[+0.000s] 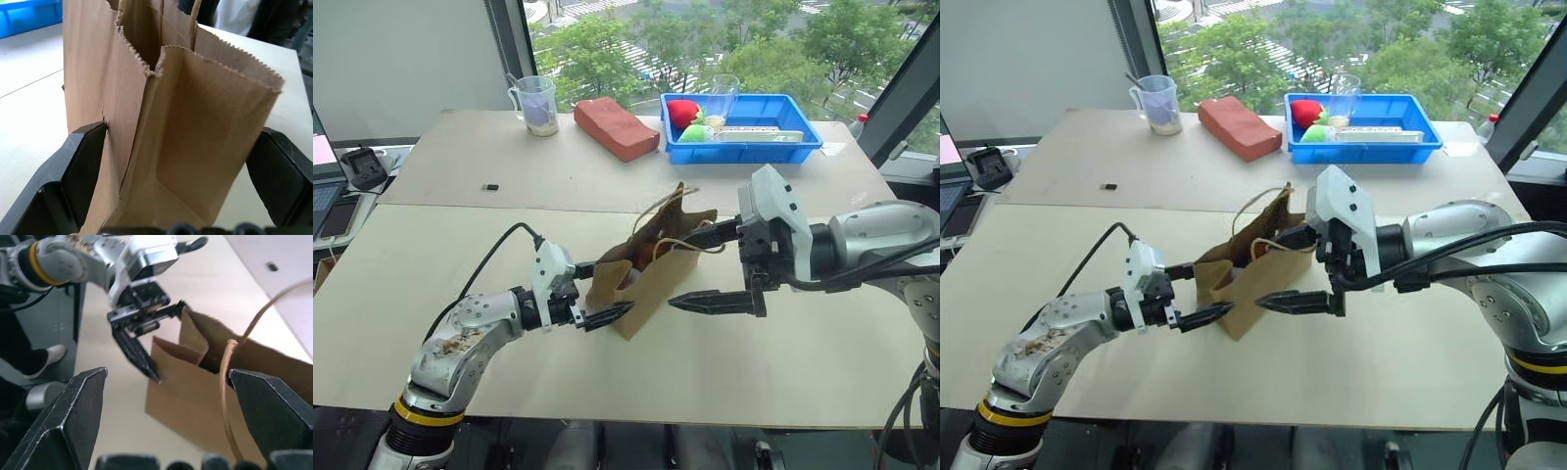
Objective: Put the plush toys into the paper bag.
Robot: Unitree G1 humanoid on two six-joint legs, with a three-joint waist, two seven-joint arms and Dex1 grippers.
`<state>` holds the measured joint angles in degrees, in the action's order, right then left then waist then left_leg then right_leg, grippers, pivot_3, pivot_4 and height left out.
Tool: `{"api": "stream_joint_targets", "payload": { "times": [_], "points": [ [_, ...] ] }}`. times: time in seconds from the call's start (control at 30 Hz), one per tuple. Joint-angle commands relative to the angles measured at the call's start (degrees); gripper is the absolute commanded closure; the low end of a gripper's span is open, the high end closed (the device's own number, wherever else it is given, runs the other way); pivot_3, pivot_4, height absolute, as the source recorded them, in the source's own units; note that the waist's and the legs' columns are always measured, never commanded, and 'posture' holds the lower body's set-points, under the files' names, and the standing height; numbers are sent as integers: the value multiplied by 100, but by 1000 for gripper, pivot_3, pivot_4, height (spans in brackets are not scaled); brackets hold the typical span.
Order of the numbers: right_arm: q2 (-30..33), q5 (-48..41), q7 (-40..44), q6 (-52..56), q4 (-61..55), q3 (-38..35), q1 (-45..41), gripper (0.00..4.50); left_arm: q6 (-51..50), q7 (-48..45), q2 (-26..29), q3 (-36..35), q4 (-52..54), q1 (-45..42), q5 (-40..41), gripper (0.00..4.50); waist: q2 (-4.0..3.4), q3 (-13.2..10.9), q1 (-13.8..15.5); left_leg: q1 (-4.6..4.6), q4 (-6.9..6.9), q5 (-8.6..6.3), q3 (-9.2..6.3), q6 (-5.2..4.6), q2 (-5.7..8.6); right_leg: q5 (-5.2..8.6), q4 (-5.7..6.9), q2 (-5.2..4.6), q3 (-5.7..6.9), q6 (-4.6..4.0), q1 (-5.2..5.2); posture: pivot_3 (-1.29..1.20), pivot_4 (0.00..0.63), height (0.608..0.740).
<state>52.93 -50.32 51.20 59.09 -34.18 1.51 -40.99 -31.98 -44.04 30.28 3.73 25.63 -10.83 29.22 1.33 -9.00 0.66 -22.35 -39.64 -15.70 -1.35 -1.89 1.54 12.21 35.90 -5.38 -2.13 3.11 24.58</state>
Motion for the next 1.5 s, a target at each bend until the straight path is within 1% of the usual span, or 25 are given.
{"api": "stream_joint_targets", "payload": {
  "times": [0.03, 0.17, 0.27, 0.37, 0.57, 0.6, 0.63, 0.83, 0.9, 1.0, 1.03, 1.13, 1.23, 1.37, 1.5],
  "points": [
    [-53, 159, -65, -225, -4, -60, -129, 57, 145, 355, -174, 60, 147, -80, -213, 0, 0, 0, 0, 0, 0, 0, 0, 0, 1, 0, 0, 0, -1, 0, 0, 0, 150, 740],
    [-159, 266, -109, -264, 53, -56, -225, 57, 228, 630, -349, 141, 36, -59, -443, 0, 0, 0, -2, 1, 0, 0, 0, 0, 1, 0, -1, 0, -1, 0, -3, 0, 150, 740],
    [-246, 368, -181, -308, 78, -29, -310, 57, 361, 828, -591, 94, -79, -22, -501, 0, 0, 0, 2, 1, 0, 0, 0, 0, 2, 0, -1, 0, 0, 0, -3, 0, 150, 740],
    [-315, 381, -212, -296, 46, -27, -335, 0, 405, 815, -684, 32, -118, -11, -431, 861, 0, 0, -1, 0, 0, 0, -1, -1, 1, 0, -2, -1, 1, 0, -3, 0, 150, 740],
    [-408, 424, -201, -296, 60, -37, -383, 0, 532, 640, -625, -3, -278, 13, -435, 3728, 0, 0, 0, 1, 0, 0, -1, -1, 2, 0, -2, -1, 2, 0, -3, 0, 150, 740],
    [-412, 433, -195, -299, 61, -37, -382, 0, 551, 620, -622, -8, -310, 8, -438, 4178, 0, 0, 0, 0, 0, 0, -2, -1, 2, 0, -2, -1, 2, 0, -3, 0, 150, 740],
    [-415, 437, -192, -300, 60, -36, -382, 0, 565, 608, -619, -10, -331, 5, -439, 4480, 0, 0, 0, 0, 0, 0, -2, -1, 2, 0, -2, -1, 2, 0, -3, 0, 150, 740],
    [-402, 386, -211, -276, 78, -163, -368, 0, 549, 457, -471, -93, -558, -159, -429, 4480, 0, 0, -5, 1, 1, -1, -2, -1, 1, 0, -3, 0, 5, 0, -3, 0, 150, 740],
    [-277, 149, -188, -93, 173, -464, -400, 0, 594, 238, -353, -215, -718, -367, -337, 4480, 0, 0, 0, 1, 0, -1, -2, -1, 1, 0, -3, 0, 4, 0, -4, 0, 150, 740],
    [160, -94, -16, 89, 387, -991, -332, 0, 562, -488, -26, -394, -947, -735, 25, 4480, 0, -1, 18, -5, -4, -1, -5, -1, 6, 0, -5, -3, 12, 0, -5, 0, 150, 740],
    [350, 24, 22, 9, 463, -1109, -229, 0, 701, -864, 124, -378, -1122, -836, 55, 4480, 0, -1, 15, -5, -4, -1, -6, -1, 5, 0, -8, -3, 14, 0, -5, 0, 150, 740],
    [782, 220, 191, -192, 622, -1329, 26, 0, 1028, -1894, 367, -387, -1685, -1145, 264, 4480, -1, -1, 0, -1, 0, -5, -4, -9, 4, 0, -15, -2, 16, 0, -11, 0, 150, 740],
    [980, 248, 358, -315, 795, -1450, 104, 0, 1299, -2787, 495, -264, -2267, -1507, 301, 4480, -2, -2, -10, 0, 0, -6, 0, -11, 2, 1, -19, 1, 17, 0, -12, 0, 150, 740],
    [1197, 274, 591, -425, 1006, -1464, 55, 0, 1832, -3726, 475, -9, -3200, -2099, 31, 4480, -3, -3, -32, 2, -1, -6, 2, -11, 0, 1, -18, 2, 15, 0, -14, 0, 150, 740],
    [1374, 186, 786, -341, 1158, -1353, -91, 0, 2284, -4359, 240, 294, -4058, -2684, -239, 4480, -3, -4, -17, 0, -5, -6, 2, -11, 1, 1, -18, 3, 17, 1, -16, 0, 150, 740]
  ]
}}
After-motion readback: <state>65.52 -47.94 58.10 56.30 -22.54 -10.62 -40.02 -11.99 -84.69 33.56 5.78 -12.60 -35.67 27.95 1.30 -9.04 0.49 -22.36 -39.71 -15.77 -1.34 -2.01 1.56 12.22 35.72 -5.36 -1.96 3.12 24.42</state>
